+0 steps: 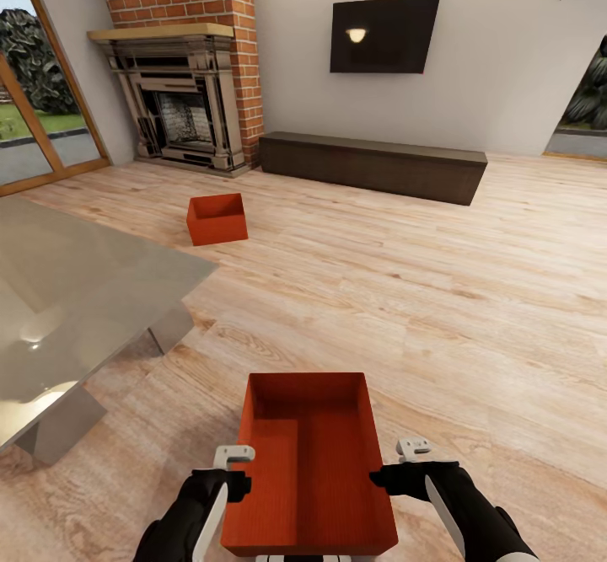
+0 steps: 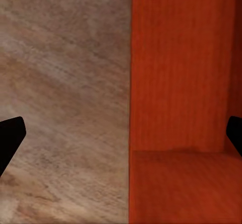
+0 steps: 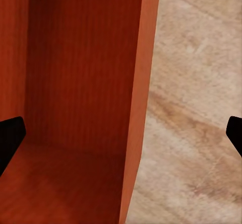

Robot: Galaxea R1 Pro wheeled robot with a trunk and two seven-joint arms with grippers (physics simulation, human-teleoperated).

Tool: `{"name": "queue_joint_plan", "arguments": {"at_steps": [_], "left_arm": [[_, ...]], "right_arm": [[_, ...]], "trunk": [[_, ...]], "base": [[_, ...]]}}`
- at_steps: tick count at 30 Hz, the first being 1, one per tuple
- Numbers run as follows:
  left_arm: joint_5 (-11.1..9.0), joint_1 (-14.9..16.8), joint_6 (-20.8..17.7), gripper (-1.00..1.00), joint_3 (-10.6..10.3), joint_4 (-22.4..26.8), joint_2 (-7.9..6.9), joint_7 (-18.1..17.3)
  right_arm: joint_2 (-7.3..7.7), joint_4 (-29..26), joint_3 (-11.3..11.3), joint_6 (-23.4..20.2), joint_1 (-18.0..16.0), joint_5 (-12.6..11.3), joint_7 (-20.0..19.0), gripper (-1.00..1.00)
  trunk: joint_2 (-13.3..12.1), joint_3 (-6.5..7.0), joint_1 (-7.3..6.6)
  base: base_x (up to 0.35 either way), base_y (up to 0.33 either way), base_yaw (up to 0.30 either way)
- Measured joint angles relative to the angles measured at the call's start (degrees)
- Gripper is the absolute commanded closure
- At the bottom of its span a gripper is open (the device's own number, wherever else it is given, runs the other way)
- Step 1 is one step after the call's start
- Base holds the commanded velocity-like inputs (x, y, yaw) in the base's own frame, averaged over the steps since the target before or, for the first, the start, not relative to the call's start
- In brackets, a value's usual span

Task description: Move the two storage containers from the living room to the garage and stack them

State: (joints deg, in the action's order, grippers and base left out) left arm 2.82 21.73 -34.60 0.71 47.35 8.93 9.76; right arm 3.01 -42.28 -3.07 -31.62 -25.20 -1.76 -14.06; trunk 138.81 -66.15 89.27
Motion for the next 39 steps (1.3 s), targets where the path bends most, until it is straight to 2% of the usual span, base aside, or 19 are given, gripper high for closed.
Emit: {"name": "queue_joint_plan", "arguments": {"at_steps": [8, 16, 20, 23, 39], "left_arm": [[0.04, 0.59, -0.22, -1.0, 0.01, -0.99, 0.02, -2.14], [0.06, 0.66, -0.19, -1.0, 0.01, -1.04, 0.16, -2.77], [0.05, 0.67, -0.12, -1.0, 0.01, -1.06, 0.27, -2.81], [0.06, 0.67, -0.09, -1.0, 0.01, -1.04, 0.2, -2.82], [0.46, 0.67, -0.26, -1.0, 0.17, -1.11, -1.03, -2.61]], "right_arm": [[0.0, 0.0, 0.0, 0.0, 0.0, 0.0, 0.0, -1.0], [0.0, 0.0, 0.0, 0.0, -0.01, 0.0, 0.0, -1.0], [0.0, 0.0, 0.0, 0.0, 0.0, 0.0, 0.0, -1.0], [0.0, 0.0, 0.0, 0.0, 0.0, 0.0, 0.0, -1.0], [0.0, 1.59, 0.01, 0.0, 0.06, -0.08, -0.25, -1.0]], "trunk": [[0.0, 0.0, 0.0], [0.0, 0.0, 0.0], [1.59, -0.71, 0.87], [1.6, -0.72, 0.88], [1.6, -0.72, 0.88]], "base": [[0.0, 0.0, 0.0], [0.0, 0.0, 0.0], [0.0, 0.0, 0.0], [0.0, 0.0, 0.0], [0.0, 0.0, 0.0]]}}
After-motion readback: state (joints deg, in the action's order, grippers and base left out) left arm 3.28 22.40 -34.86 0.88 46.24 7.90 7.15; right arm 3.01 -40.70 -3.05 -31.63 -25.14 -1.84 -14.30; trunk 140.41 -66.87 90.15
